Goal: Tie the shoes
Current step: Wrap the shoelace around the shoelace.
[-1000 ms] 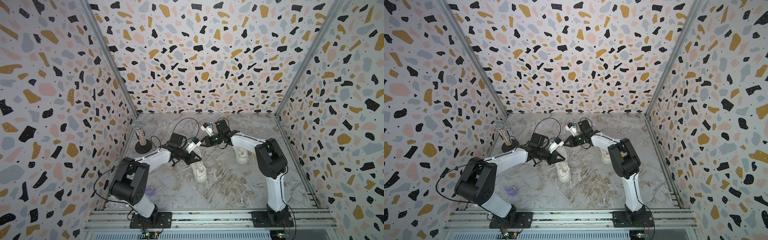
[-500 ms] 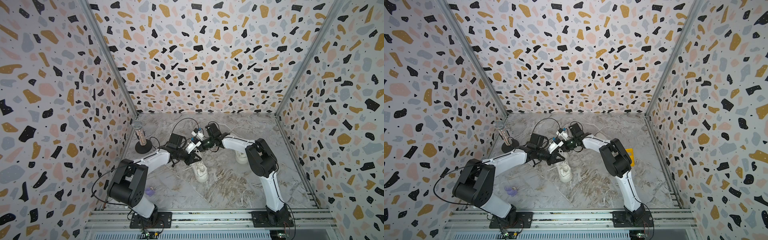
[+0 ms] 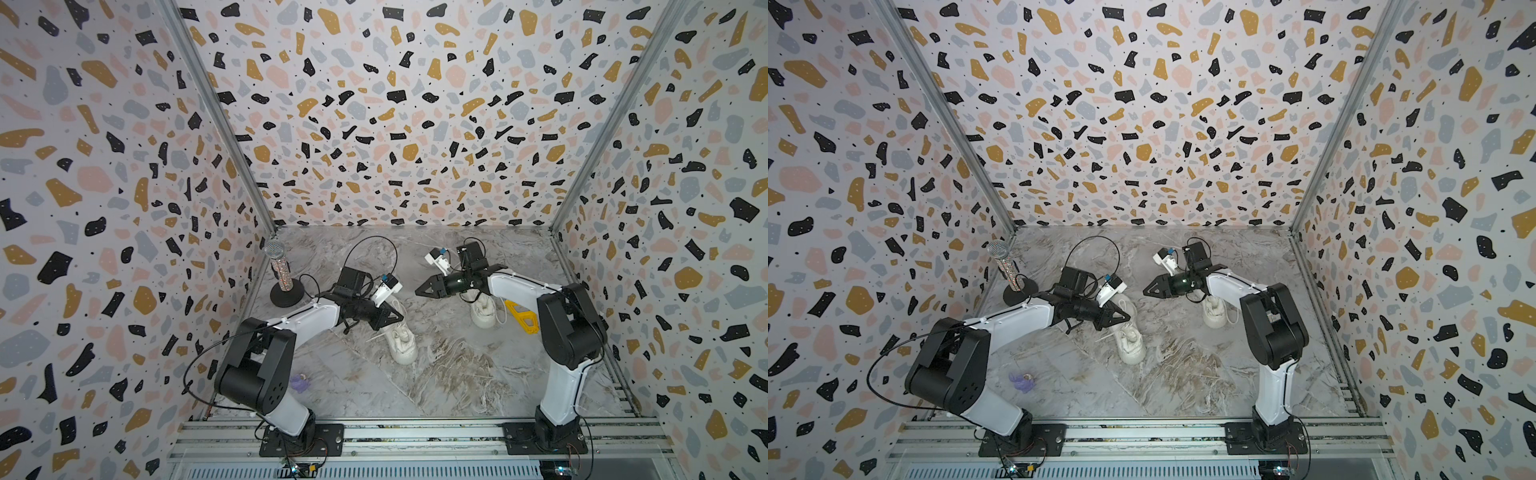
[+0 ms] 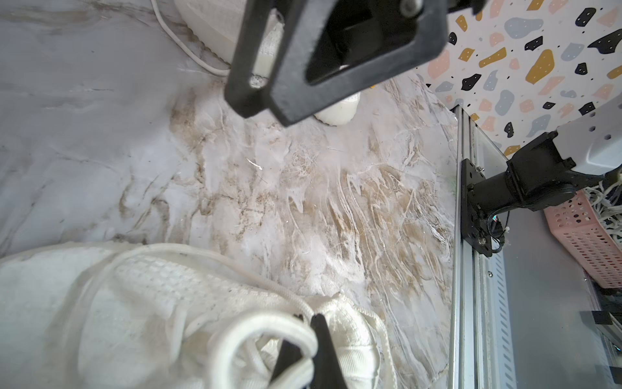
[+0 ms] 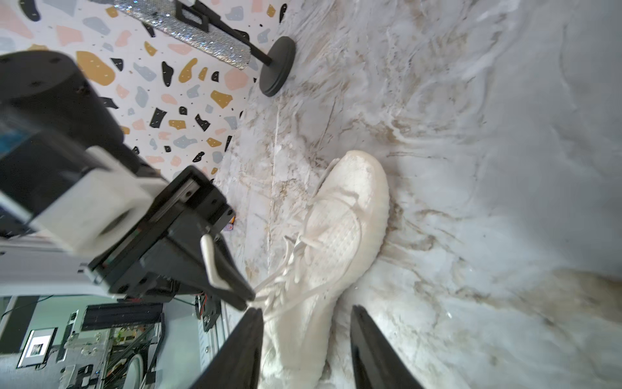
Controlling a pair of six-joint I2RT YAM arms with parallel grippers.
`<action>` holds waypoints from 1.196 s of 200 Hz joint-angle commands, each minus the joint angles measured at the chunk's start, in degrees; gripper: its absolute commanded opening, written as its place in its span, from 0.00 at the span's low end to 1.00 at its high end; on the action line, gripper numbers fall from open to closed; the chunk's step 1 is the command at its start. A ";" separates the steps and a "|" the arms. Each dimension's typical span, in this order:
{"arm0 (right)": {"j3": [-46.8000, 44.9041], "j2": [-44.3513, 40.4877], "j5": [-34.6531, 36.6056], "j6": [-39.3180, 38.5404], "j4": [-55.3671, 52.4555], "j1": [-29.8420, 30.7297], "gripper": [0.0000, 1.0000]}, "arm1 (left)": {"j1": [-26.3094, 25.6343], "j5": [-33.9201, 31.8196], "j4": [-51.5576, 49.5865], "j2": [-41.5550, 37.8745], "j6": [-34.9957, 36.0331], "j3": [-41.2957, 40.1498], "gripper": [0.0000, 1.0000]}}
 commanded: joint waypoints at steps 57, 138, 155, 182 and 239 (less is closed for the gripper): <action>-3.34 0.68 -9.20 7.61 22.41 6.89 0.62 | 0.21 5.83 2.38 -1.10 3.83 0.40 0.00; -1.89 4.37 -10.73 13.75 28.76 8.50 0.51 | 0.24 9.15 0.63 1.35 6.60 1.85 0.00; -1.99 4.87 -11.19 14.76 30.00 8.66 0.50 | 0.28 8.95 0.63 1.58 6.21 2.04 0.00; -2.76 5.26 -11.80 16.00 31.75 9.11 0.48 | 0.25 8.46 0.63 1.81 5.72 2.18 0.00; -3.37 5.43 -12.36 16.11 31.83 9.46 0.34 | 0.27 7.95 0.63 1.94 5.06 2.39 0.00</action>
